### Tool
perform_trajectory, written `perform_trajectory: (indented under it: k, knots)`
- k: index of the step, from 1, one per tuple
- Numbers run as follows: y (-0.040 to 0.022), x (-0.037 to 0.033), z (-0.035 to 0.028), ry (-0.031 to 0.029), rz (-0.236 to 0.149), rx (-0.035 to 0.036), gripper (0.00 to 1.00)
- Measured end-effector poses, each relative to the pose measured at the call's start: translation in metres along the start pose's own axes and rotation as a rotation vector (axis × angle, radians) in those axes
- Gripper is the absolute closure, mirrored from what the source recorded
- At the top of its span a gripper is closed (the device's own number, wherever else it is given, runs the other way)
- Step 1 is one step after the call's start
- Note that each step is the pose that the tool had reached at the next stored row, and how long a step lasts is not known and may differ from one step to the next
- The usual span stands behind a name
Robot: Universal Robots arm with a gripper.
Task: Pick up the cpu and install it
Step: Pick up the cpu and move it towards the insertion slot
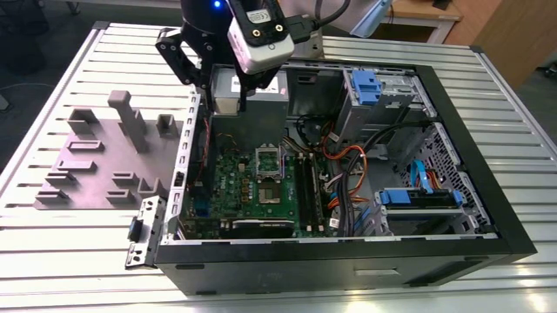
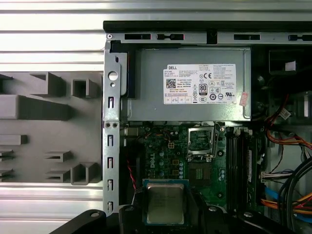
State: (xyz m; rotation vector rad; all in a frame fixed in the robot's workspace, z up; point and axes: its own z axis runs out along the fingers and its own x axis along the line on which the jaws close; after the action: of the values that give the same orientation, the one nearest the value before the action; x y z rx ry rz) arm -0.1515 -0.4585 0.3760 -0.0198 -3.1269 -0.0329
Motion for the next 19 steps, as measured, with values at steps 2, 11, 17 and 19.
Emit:
perform_trajectory:
  k: [2,11,17,19]
  knots:
    - [0.0,0.0,0.0,0.0,0.0,-0.0001,0.55]
    - [-0.002,-0.0002,0.0001,0.0001,0.0,0.0002,0.55]
    - [-0.0072,-0.0034,0.0013,0.0004,0.0,0.0,0.55]
    - [-0.008,-0.0077,0.002,0.001,0.0,0.0,0.55]
